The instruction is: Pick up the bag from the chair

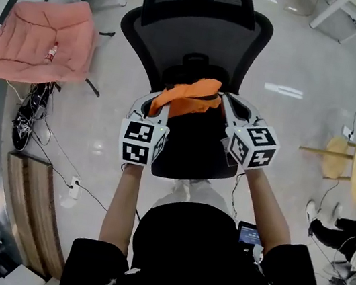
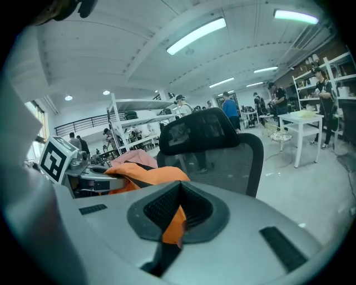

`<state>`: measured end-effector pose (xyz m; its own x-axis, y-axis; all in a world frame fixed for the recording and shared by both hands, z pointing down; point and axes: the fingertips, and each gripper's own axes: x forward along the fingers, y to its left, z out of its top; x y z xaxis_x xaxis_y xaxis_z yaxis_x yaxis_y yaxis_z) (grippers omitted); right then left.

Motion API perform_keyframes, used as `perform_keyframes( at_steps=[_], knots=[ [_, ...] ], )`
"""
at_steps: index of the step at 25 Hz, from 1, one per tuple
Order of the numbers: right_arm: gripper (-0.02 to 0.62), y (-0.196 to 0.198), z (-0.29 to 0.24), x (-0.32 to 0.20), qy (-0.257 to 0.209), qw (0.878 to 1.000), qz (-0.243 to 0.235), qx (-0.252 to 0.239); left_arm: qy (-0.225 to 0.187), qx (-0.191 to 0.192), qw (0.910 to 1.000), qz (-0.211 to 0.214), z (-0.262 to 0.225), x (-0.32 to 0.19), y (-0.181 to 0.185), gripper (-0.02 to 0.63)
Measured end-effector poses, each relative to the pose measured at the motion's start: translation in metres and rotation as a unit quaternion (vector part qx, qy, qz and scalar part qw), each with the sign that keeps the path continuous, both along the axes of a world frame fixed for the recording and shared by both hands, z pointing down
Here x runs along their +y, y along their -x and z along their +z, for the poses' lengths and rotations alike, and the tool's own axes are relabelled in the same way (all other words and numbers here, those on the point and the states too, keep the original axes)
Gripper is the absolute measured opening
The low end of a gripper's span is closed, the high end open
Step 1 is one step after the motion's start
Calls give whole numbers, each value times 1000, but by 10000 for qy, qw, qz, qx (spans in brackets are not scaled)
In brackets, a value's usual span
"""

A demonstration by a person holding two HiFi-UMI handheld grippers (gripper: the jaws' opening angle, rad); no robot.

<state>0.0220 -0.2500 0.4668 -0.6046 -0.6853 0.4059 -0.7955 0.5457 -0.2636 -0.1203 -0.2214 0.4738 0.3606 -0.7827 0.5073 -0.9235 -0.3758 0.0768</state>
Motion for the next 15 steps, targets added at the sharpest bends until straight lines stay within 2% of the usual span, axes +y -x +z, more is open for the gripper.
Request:
perform_keyframes(
  at_steps=[9,15],
  knots=[
    [0,15,-58,35,-518,9984,-49,-214,-525,-10,9986,36,-65,35,7,25],
    [0,22,-99,57,-925,9954,-75,-240,-836,194,9963,37,-104,57,16,25]
  ],
)
